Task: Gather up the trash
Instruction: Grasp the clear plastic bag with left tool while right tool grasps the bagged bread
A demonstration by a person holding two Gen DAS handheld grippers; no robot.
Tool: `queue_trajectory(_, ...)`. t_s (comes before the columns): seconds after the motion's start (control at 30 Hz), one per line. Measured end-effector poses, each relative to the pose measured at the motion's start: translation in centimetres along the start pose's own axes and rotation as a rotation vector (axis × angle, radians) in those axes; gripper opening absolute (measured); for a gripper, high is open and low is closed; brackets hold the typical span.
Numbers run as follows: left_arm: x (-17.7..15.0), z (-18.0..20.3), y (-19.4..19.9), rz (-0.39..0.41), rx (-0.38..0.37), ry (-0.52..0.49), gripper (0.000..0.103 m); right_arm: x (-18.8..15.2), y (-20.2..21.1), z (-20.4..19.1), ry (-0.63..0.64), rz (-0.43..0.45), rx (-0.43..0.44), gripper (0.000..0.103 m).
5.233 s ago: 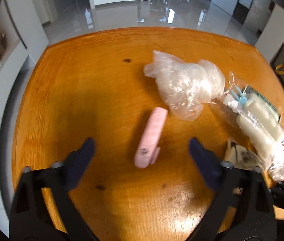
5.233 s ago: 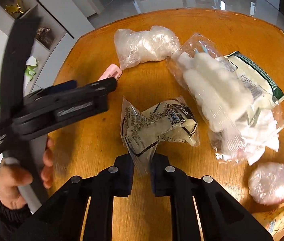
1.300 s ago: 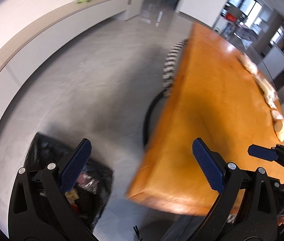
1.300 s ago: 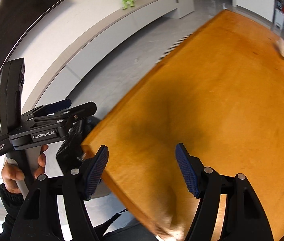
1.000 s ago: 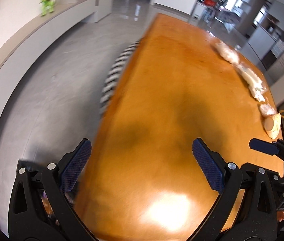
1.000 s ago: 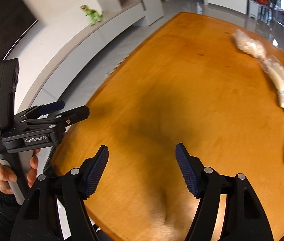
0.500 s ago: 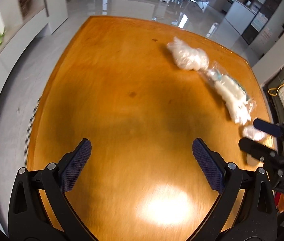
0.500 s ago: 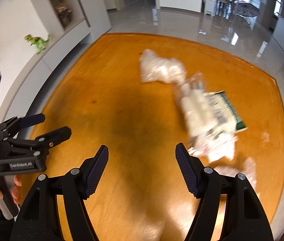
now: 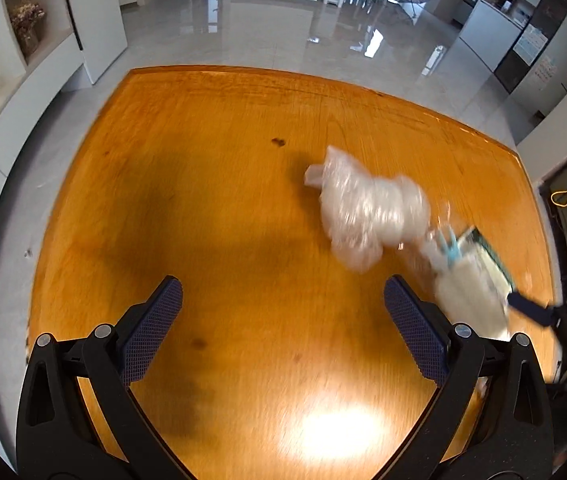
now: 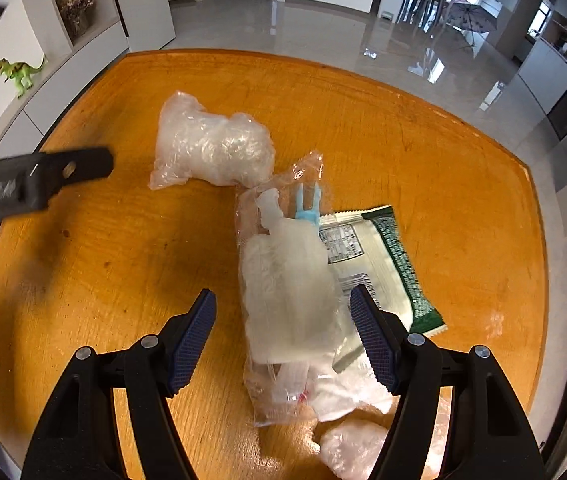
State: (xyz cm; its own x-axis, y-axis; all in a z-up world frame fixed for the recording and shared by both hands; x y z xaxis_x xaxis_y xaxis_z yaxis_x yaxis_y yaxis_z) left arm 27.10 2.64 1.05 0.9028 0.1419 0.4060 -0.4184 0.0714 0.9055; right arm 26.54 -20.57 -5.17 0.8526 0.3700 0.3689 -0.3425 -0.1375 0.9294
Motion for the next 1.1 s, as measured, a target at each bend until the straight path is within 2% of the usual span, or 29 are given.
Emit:
queue_trajectory(0.07,1.3,0.8,-1.3,-0.014,-0.017,0.016,0.097,0.0,-0.7,-0.1,0.01,-0.01,0.006,0.07)
queue_trajectory(0.13,2.4,1.8,-2.5,-0.023,-0.035,0.02,0.097,-0.1,-0.9,-0.3,0.027,-0.017,-0.021,0.051)
queue_trajectory(0.23,3.6,3.8,-4.3,-0.027,-0.03,-0.018,0.097,-0.1,-1.0,-0.4,0.044,-0.017,-0.027,0.043)
queue_trajectory(0.37,4.5,6.2,-6.6,-0.042,-0.021,-0.067,0.097,-0.4,-0.7,-1.0,0.071,-0.009,-0.015,0.038)
queue_trajectory(0.43,4.8,7.0,-7.4,-0.022,-0.002,-0.091,0.097,-0.6,-0.5,-1.2,0.08,-0.006,-0.009,0.037)
queue_trajectory(0.47,4.8,7.1,-7.6,-0.009,0.01,-0.101,0.096,-0.8,-0.5,-1.3,0.085,-0.005,-0.003,0.036)
queue_trajectory(0.5,4.7,7.3,-7.8,-0.002,0.022,-0.113,0.076,-0.9,-0.3,-1.4,0.088,-0.004,0.002,0.036)
queue_trajectory(0.53,4.3,7.5,-8.1,-0.007,0.005,-0.119,0.068,-0.8,-0.2,-1.5,0.093,-0.001,0.009,0.035)
queue_trajectory(0.63,3.9,7.3,-7.5,0.014,-0.015,-0.116,0.056,-0.9,0.5,-1.9,0.095,0.01,0.026,0.032)
queue_trajectory(0.73,3.3,6.1,-6.2,0.02,-0.016,-0.104,0.051,-1.3,1.5,-2.4,0.094,0.024,0.047,0.031)
queue_trajectory(1.1,-0.8,-1.3,2.0,0.078,-0.023,-0.021,0.05,-5.3,7.7,-8.5,0.15,0.072,0.111,0.031)
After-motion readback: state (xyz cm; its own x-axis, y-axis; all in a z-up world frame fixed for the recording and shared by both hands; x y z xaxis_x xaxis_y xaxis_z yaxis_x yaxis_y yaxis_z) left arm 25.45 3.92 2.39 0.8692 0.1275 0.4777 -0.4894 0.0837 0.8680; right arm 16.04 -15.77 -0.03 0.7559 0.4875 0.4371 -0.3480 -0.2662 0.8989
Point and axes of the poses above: each gripper's, at about its wrist camera, not at the fingertips, and y roughly against the way its jaws point, z to its right, x to its top, the point moved 6 cm from there along -y, roughly the way its jaws point, and after that the axes turned 1 degree about x, right-handed, at the moved point
